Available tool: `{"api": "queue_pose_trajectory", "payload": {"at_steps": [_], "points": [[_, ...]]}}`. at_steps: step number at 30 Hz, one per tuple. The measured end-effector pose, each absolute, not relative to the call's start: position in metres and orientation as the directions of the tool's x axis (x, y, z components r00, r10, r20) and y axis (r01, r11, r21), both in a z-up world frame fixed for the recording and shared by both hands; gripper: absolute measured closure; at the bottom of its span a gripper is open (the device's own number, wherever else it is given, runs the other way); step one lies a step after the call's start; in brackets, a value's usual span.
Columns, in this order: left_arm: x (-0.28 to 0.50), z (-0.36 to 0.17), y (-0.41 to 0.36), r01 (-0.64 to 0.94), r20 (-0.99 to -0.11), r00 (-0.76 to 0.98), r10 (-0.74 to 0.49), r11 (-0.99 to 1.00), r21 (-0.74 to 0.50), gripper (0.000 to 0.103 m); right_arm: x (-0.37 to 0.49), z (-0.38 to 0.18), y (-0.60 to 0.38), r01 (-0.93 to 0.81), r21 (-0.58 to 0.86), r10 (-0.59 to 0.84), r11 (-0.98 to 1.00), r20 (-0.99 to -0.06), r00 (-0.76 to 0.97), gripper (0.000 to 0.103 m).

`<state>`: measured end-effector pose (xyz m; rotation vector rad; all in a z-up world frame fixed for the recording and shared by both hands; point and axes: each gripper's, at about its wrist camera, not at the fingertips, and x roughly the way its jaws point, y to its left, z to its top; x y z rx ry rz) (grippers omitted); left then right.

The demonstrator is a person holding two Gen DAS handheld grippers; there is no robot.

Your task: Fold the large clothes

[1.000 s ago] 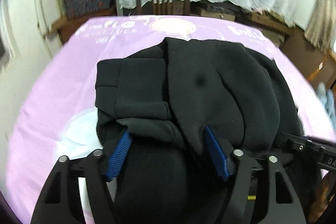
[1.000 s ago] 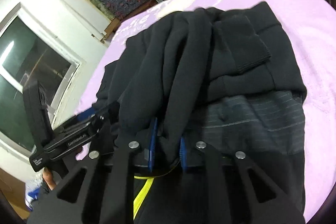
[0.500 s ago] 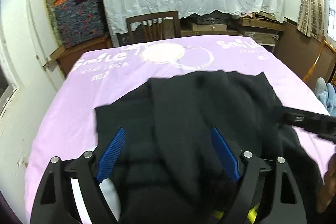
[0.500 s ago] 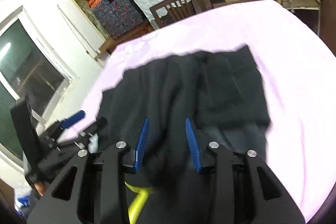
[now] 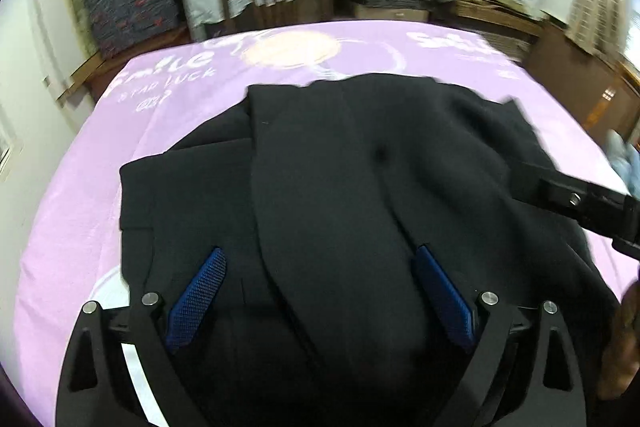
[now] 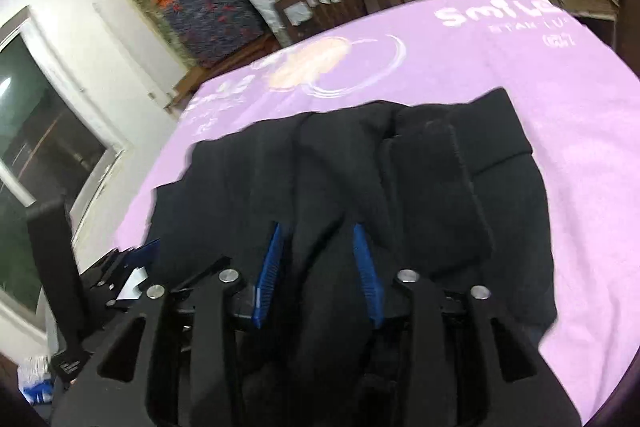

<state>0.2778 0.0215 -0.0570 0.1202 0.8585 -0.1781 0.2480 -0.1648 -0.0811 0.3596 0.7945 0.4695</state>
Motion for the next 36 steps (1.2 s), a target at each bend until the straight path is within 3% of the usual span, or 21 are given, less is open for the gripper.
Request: {"api": "queue_pose_trajectory", "payload": {"at_steps": [4,5,8,11,13,15,20,29,36], "points": [[0.252,-0.073,0.013,0.242,-0.753,0.656,-0.046,0.958,0.152,0.003,0.229,-0.083,-0.15,-0.305,0.462,0.549,0.833,-0.622,0.558,0.042],[0.253,-0.079,0.017,0.232,-0.757,0.651,-0.055,0.964,0.13,0.003,0.227,-0.09,-0.147,-0.296,0.459,0.543,0.838,-0.648,0.534,0.04],[0.259,-0.078,0.031,0.194,-0.805,0.583,-0.11,0.981,0.006,0.003,0.228,-0.105,-0.145,-0.276,0.439,0.517,0.855,-0.682,0.518,0.04],[0.239,-0.067,0.034,0.201,-0.787,0.604,-0.128,0.98,-0.005,0.003,0.208,-0.093,-0.16,-0.244,0.505,0.549,0.828,-0.64,0.538,0.04],[0.212,-0.065,0.031,0.23,-0.763,0.634,-0.122,0.973,0.036,0.003,0.18,-0.09,-0.166,-0.273,0.505,0.564,0.819,-0.621,0.544,0.039],[0.189,-0.068,0.029,0.226,-0.742,0.665,-0.083,0.97,0.094,0.003,0.164,-0.106,-0.167,-0.266,0.517,0.576,0.814,-0.659,0.484,0.036],[0.162,-0.074,0.041,0.239,-0.799,0.595,-0.086,0.968,0.074,0.003,0.126,-0.101,-0.181,-0.244,0.523,0.57,0.817,-0.664,0.485,0.036],[0.065,-0.066,0.046,0.237,-0.672,0.739,0.05,0.914,0.329,0.003,0.052,-0.101,-0.255,-0.128,0.545,0.505,0.828,-0.628,0.593,0.032],[0.035,-0.055,0.047,0.214,-0.62,0.783,0.061,0.909,0.359,0.003,0.03,-0.12,-0.292,-0.025,0.591,0.47,0.807,-0.616,0.632,0.031]]}}
